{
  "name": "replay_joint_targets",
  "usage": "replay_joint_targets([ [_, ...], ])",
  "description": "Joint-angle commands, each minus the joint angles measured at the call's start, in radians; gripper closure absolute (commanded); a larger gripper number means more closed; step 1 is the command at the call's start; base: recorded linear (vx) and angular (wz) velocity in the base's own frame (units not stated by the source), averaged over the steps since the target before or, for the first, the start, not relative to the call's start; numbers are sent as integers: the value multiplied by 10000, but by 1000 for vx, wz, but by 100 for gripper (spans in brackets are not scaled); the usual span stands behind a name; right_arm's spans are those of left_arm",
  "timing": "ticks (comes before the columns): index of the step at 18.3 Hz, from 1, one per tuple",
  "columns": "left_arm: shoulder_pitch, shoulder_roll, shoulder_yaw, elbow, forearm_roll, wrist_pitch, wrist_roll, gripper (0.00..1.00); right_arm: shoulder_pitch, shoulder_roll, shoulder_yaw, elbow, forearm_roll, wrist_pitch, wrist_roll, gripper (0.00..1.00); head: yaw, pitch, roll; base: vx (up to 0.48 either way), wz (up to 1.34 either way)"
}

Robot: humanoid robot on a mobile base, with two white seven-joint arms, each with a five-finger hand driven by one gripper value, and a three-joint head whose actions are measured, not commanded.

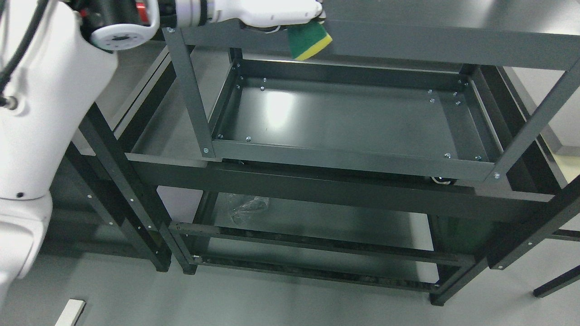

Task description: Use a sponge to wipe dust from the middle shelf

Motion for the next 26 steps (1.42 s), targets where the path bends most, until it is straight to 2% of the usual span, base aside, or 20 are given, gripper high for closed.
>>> replay_joint_targets([
  [1,780,3618,1541,-1275,1433,0,-93,98,0,-175,0,-174,0,729,8,0,0,0,0,0,0],
  [5,1055,4863,2001,-1337,2187,0,-154,98,0,-175,0,-174,0,729,8,0,0,0,0,0,0],
  [8,1424,5004,2216,-1337,2233,0,-154,98,0,-175,0,-174,0,729,8,0,0,0,0,0,0],
  [10,1333,4225,2201,-1307,2234,0,-154,98,0,-175,0,-174,0,729,8,0,0,0,0,0,0],
  [13,584,1729,2079,-1017,2172,0,-383,98,0,-175,0,-174,0,729,8,0,0,0,0,-1,5],
  [14,262,657,1911,-742,2172,0,-384,98,0,-175,0,-174,0,729,8,0,0,0,0,-2,15],
  [15,-45,-6,1682,-496,2172,0,-369,98,0,-175,0,-174,0,729,8,0,0,0,0,0,0],
  [19,-1822,-3181,624,1158,2142,0,-156,99,0,-175,0,-174,0,729,8,0,0,0,0,0,3],
  [21,-2774,-3888,-172,1865,2141,0,563,99,0,-175,0,-174,0,729,8,0,0,0,0,0,0],
  [24,-3971,-3888,-1139,3183,2263,0,1378,99,0,-175,0,-174,0,729,8,0,0,0,0,0,0],
  [26,-4586,-3888,-2668,3509,3010,655,1928,99,0,-175,0,-174,0,729,8,0,0,0,0,0,0],
])
